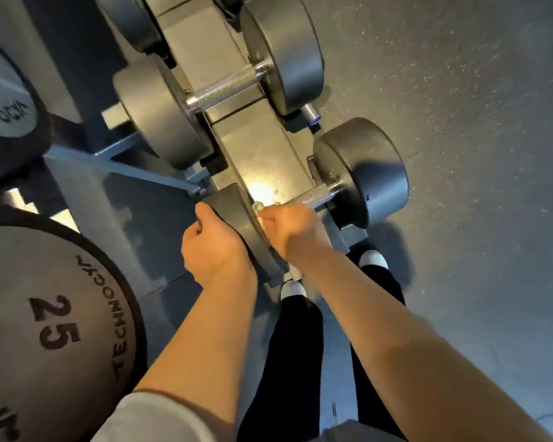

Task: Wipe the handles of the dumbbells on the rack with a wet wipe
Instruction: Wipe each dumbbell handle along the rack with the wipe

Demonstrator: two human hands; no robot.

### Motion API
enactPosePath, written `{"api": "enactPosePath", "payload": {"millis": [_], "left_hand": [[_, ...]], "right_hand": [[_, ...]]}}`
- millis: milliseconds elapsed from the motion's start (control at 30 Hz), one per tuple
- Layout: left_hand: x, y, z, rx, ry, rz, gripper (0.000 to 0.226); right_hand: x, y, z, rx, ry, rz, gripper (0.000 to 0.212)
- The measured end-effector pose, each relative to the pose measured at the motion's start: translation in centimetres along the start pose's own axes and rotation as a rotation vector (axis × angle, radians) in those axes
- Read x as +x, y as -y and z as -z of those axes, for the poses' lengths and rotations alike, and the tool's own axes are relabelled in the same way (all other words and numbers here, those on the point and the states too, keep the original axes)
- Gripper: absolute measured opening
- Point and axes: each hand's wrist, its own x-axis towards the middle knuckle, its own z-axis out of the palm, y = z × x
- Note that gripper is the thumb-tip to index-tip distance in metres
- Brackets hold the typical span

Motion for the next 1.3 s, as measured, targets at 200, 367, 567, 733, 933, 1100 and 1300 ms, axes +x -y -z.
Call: {"api": "enactPosePath", "payload": {"millis": [200,367,567,733,933,1100,1300], "left_hand": [[-0.5,-0.6,-0.3,0.111,-0.106,-0.020,0.040],[-1.0,-0.8,-0.4,0.142,-0.103,-0.044,0.040],[-0.5,-0.7,-0.3,0.174,-0.091,-0.053,0.041],[-0.5,-0.7,-0.2,0.177,-0.063,-0.049,0.039],[-0.4,-0.6,-0.1,0.208,-0.067,-0.067,0.042],[-0.5,-0.6,-0.2,0.220,-0.081,-0.072,0.043],[-0.7,-0.8,-0.3,0.232,-0.082,-0.061,0.042]], "right_hand": [[5.0,2.6,3.3,-0.037,0.266,-0.152,0.028],[1.1,-0.9,0.8,-0.123,-0.014,0.193,0.021],[-1.7,-3.1,-4.9,0.467,-0.454,0.168,0.015],[-2.9,-2.3,-6.2,0.625,-0.365,-0.112,0.015],[-0.9,-3.0,-4.7,0.718,-0.056,-0.410,0.015],[2.8,-3.3,-3.7,1.081,0.126,-0.610,0.025],[1.0,-2.5,-3.6,0.856,0.113,-0.450,0.036]]}}
